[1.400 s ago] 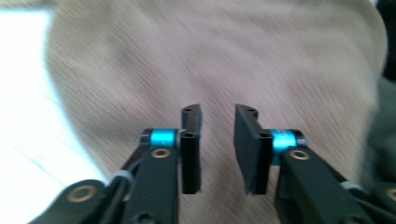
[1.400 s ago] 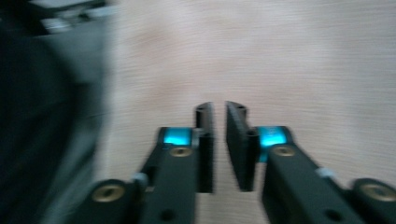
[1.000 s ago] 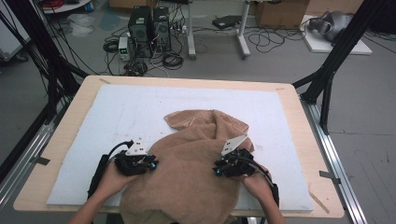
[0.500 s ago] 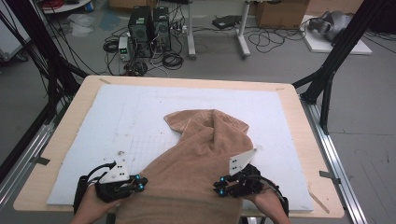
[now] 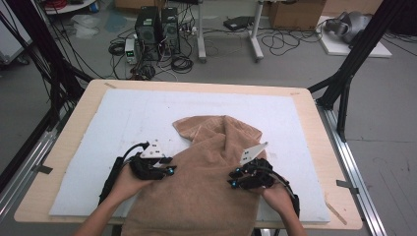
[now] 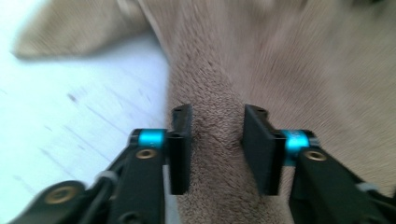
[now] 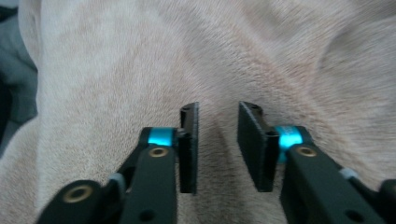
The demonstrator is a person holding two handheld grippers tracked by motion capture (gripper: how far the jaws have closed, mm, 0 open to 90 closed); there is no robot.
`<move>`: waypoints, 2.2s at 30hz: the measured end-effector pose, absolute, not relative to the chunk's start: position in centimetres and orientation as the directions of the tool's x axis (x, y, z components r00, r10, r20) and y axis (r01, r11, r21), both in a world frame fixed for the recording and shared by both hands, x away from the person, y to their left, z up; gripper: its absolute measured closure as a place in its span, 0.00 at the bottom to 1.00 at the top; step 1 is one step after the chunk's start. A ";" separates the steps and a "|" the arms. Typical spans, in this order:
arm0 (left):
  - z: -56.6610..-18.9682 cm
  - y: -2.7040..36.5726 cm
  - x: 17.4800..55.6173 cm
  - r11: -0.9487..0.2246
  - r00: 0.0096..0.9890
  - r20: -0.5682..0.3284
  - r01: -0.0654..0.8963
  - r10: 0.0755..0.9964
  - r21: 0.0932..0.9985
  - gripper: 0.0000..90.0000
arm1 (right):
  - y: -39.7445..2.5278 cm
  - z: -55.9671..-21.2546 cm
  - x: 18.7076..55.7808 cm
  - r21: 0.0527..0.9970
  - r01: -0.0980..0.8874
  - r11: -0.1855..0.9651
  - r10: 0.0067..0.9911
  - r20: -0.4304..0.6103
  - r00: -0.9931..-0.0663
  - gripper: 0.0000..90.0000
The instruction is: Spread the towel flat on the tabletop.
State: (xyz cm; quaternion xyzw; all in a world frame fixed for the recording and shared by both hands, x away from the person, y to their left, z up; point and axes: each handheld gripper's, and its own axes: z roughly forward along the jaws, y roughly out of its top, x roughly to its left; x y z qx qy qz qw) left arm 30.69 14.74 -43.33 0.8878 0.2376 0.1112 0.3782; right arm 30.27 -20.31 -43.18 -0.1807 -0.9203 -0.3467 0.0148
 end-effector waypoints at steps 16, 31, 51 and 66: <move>-43.4 18.5 23.0 -0.597 0.864 0.025 0.326 0.503 0.733 0.95 | -19.2 -42.9 25.6 0.663 0.230 0.712 0.163 0.163 -0.973 0.97; -40.3 15.2 29.5 -0.516 0.868 0.014 0.282 0.496 0.809 0.80 | -22.3 -41.3 29.8 0.692 0.346 0.634 0.374 0.118 -0.920 0.74; -42.8 15.3 30.5 -0.656 0.832 0.108 0.341 0.544 0.674 0.97 | -21.7 -43.6 31.1 0.669 0.376 0.641 0.378 0.151 -0.913 0.95; -43.2 21.2 24.8 -0.583 0.812 0.048 0.375 0.582 0.721 0.97 | -19.9 -42.8 28.2 0.669 0.293 0.683 0.267 0.144 -0.953 0.88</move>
